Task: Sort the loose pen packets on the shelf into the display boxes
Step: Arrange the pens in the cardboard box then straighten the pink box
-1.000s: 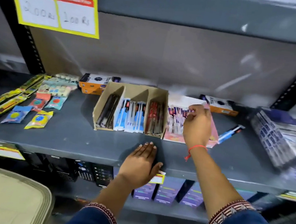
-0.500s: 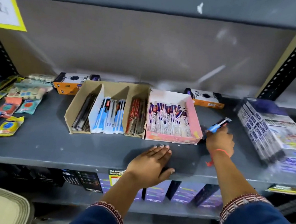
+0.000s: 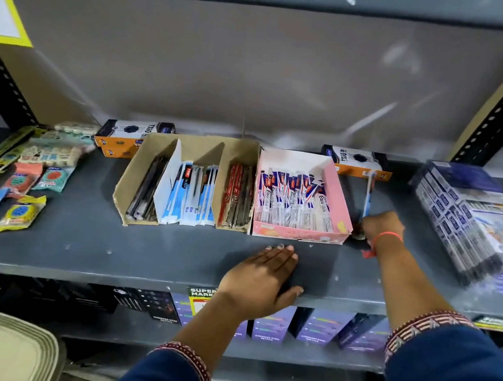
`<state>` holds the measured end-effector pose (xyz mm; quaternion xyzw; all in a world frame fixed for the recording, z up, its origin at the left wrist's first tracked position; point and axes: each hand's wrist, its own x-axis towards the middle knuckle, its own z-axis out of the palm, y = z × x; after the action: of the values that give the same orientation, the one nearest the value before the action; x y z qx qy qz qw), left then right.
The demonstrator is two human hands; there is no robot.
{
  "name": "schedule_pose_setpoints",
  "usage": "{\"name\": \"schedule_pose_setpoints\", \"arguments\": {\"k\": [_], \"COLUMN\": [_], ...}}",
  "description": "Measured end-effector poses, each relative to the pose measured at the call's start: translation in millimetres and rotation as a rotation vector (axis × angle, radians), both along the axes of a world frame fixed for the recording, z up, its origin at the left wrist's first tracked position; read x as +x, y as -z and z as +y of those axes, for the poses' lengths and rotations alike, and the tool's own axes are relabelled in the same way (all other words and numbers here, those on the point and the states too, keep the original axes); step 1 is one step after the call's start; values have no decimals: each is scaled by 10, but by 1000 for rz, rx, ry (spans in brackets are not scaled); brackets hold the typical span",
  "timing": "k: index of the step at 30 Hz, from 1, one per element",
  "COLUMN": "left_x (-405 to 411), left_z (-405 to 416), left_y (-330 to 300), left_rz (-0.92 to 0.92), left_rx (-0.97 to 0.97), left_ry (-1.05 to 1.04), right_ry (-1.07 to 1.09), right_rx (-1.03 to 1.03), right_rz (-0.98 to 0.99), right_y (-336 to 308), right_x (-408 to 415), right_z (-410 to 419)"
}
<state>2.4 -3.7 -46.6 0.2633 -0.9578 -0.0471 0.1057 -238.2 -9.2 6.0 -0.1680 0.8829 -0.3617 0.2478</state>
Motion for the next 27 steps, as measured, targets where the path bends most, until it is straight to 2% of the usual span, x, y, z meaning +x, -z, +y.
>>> {"name": "schedule_pose_setpoints", "arguments": {"k": [3, 7, 12, 19, 27], "left_x": [4, 2, -6, -1, 7], "left_z": [2, 18, 35, 26, 14], "left_y": [-6, -26, -32, -14, 1], "left_rz": [-22, -58, -59, -27, -10], "left_rx": [6, 19, -24, -12, 39], "left_ry": [-3, -2, -9, -16, -24], "right_ry": [29, 81, -28, -281, -326], "right_rx": [-88, -429, -746, -734, -680], "right_rz": [-98, -356, -443, -607, -646], "right_y": [-1, -78, -367, -344, -221], "right_x": [-26, 13, 332, 767, 928], "right_z": [113, 344, 653, 1016, 1169]}}
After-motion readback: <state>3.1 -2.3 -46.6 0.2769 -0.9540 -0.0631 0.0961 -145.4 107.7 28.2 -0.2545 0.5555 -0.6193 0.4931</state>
